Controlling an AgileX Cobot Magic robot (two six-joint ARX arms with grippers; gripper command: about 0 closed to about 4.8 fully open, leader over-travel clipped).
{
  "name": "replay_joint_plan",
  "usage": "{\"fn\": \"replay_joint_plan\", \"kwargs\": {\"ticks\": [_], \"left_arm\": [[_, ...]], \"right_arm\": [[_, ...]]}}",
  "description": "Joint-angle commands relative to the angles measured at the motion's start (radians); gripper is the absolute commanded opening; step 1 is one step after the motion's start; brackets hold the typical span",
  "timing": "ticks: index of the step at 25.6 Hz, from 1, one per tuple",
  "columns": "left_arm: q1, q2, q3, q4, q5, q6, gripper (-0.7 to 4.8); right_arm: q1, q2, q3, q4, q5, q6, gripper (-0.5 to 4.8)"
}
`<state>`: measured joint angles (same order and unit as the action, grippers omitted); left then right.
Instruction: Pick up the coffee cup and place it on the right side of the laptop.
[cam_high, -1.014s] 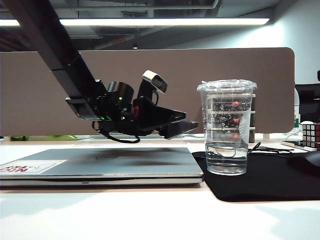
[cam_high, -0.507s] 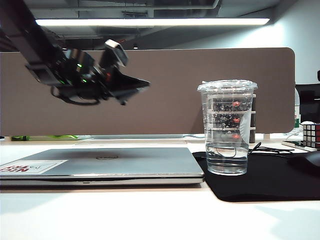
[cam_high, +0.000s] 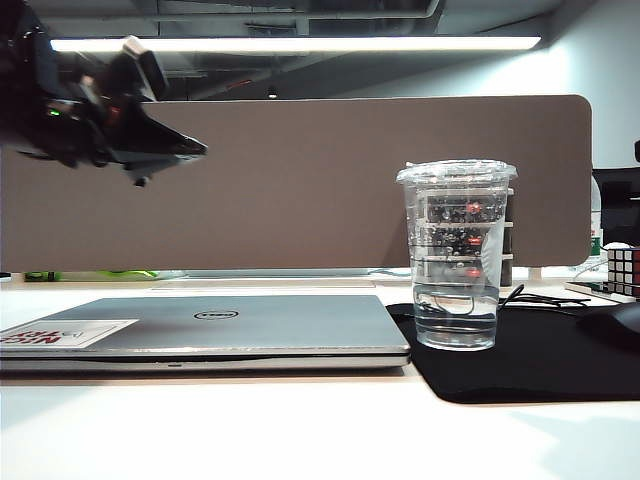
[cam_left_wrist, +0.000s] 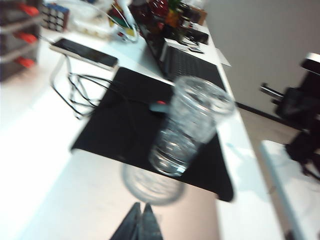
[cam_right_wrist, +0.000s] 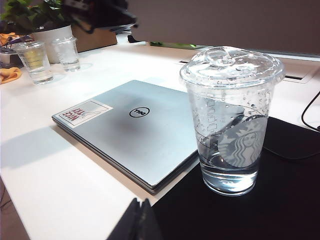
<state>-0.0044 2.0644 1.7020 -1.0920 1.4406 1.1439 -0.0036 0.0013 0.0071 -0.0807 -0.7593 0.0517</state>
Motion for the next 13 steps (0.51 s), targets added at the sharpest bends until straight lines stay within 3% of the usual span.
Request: {"fn": "replay_joint_plan", "kwargs": {"ticks": [1,7,13], "left_arm": [[0.026,-0.026,0.002,-0.356,0.068,0.401,-0.05],[0.096,-0.158,-0.194,-0.361,0.146,0.497,-0.05],[0.187,-0.258,-0.32,-0.361,0.166,0.47,-0.05]], "right_arm": [[0.0,-0.002,-0.006,0.01,0.002,-0.004,-0.01],[0.0,-0.002,-0.006,0.01,0.002,-0.003,-0.01],[0.0,-0.002,-0.006,0.011,0.002,-0.003,-0.01]]}}
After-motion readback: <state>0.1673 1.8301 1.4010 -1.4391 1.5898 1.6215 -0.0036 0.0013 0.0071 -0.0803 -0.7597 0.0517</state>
